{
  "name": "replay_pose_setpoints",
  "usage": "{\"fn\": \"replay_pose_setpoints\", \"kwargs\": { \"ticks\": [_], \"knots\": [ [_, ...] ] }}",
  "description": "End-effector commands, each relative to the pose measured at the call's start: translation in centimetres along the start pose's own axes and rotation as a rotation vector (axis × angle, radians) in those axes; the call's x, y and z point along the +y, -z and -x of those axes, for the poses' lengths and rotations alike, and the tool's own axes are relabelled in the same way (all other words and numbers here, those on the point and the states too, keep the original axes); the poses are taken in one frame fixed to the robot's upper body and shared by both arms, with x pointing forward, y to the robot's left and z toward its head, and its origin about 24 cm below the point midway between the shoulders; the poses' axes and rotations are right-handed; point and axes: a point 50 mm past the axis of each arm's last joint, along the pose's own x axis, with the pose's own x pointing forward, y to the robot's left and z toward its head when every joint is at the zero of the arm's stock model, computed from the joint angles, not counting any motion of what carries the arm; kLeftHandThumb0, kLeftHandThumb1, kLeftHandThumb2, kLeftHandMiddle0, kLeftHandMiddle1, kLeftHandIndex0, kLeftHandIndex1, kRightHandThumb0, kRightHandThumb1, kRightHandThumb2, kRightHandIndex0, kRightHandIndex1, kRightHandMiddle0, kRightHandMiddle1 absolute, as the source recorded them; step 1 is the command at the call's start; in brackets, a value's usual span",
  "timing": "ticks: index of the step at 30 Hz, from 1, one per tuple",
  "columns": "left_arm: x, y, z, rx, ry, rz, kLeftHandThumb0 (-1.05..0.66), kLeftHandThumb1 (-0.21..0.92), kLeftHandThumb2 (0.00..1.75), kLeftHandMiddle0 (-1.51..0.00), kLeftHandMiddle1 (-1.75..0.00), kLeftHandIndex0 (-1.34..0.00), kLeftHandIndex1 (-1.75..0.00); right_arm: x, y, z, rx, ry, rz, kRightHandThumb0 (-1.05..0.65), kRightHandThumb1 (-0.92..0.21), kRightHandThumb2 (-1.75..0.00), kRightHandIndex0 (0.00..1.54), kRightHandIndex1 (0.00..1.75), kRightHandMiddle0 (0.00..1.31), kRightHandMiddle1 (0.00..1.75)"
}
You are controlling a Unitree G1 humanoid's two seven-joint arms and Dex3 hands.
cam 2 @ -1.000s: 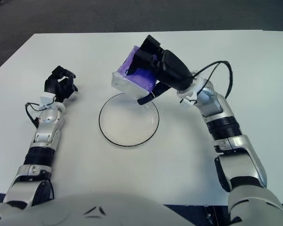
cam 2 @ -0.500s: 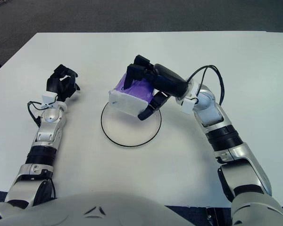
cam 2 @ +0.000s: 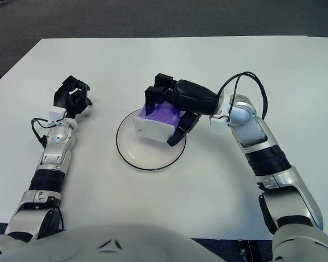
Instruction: Put the tissue paper into the plate.
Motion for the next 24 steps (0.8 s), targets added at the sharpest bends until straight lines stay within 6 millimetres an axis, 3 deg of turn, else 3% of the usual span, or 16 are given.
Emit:
{"fn": "replay_pose_setpoints", "kwargs": {
  "ticks": [1, 3, 6, 9, 10, 11, 12, 13, 15, 16, 19, 24],
  "knots": [
    [0.05, 5.11, 4.12, 0.213, -0.003, -0.009, -0.36, 0.92, 0.49, -0.86, -1.75, -0.63, -1.70, -1.00, -0.38, -0.18, -0.010, -0.007, 0.098, -0.35, -0.92, -0.31, 0.49, 1.72, 0.42, 1.52],
    [0.05, 5.11, 4.12, 0.213, -0.003, -0.008, -0.36, 0.92, 0.49, -0.87, -1.75, -0.63, -1.70, -0.97, -0.37, -0.23, 0.000, -0.015, 0.110, -0.15, -0.92, -0.30, 0.47, 1.62, 0.39, 1.40],
    [0.07, 5.13, 4.12, 0.212, -0.003, -0.008, -0.36, 0.92, 0.49, -0.87, -1.75, -0.63, -1.70, -0.88, -0.35, -0.41, 0.018, -0.033, 0.124, -0.07, -0.92, -0.30, 0.47, 1.55, 0.36, 1.38],
    [0.06, 5.12, 4.14, 0.211, -0.001, -0.008, -0.36, 0.92, 0.49, -0.87, -1.75, -0.64, -1.70, -0.81, -0.36, -0.47, 0.021, -0.050, 0.124, -0.02, -0.92, -0.36, 0.36, 1.47, 0.31, 1.55],
    [0.05, 5.12, 4.14, 0.211, -0.001, -0.008, -0.36, 0.92, 0.49, -0.87, -1.75, -0.64, -1.70, -0.79, -0.36, -0.47, 0.020, -0.051, 0.120, -0.09, -0.92, -0.38, 0.33, 1.31, 0.30, 1.58],
    [0.04, 5.12, 4.14, 0.211, -0.001, -0.008, -0.36, 0.92, 0.49, -0.87, -1.75, -0.64, -1.70, -0.74, -0.34, -0.44, 0.018, -0.050, 0.105, -0.18, -0.92, -0.40, 0.34, 0.97, 0.29, 1.61],
    [0.04, 5.11, 4.14, 0.211, -0.001, -0.008, -0.36, 0.92, 0.49, -0.87, -1.75, -0.64, -1.70, -0.70, -0.33, -0.41, 0.016, -0.049, 0.094, -0.25, -0.92, -0.37, 0.33, 0.68, 0.23, 1.24],
    [0.03, 5.11, 4.14, 0.211, -0.001, -0.009, -0.36, 0.92, 0.49, -0.87, -1.75, -0.64, -1.70, -0.58, -0.27, -0.36, 0.007, -0.042, 0.069, -0.27, -0.92, -0.35, 0.34, 0.55, 0.23, 1.07],
    [0.02, 5.12, 4.12, 0.211, -0.001, -0.009, -0.37, 0.92, 0.49, -0.87, -1.75, -0.64, -1.70, -0.39, -0.13, -0.32, -0.009, -0.030, 0.034, -0.32, -0.92, -0.31, 0.31, 0.23, 0.23, 0.54],
    [0.01, 5.12, 4.11, 0.211, -0.001, -0.009, -0.37, 0.92, 0.49, -0.87, -1.75, -0.64, -1.70, -0.32, -0.07, -0.31, -0.017, -0.025, 0.022, -0.33, -0.92, -0.30, 0.29, 0.14, 0.22, 0.40],
    [-0.03, 5.12, 4.11, 0.211, 0.000, -0.009, -0.37, 0.92, 0.49, -0.87, -1.75, -0.63, -1.70, -0.25, 0.10, -0.24, -0.034, -0.020, 0.009, -0.33, -0.92, -0.28, 0.25, 0.05, 0.19, 0.21],
    [-0.08, 5.14, 4.12, 0.212, 0.000, -0.009, -0.37, 0.92, 0.49, -0.88, -1.75, -0.63, -1.70, -0.31, 0.18, -0.11, -0.044, -0.022, 0.018, -0.32, -0.92, -0.25, 0.18, 0.01, 0.20, 0.13]
  ]
}}
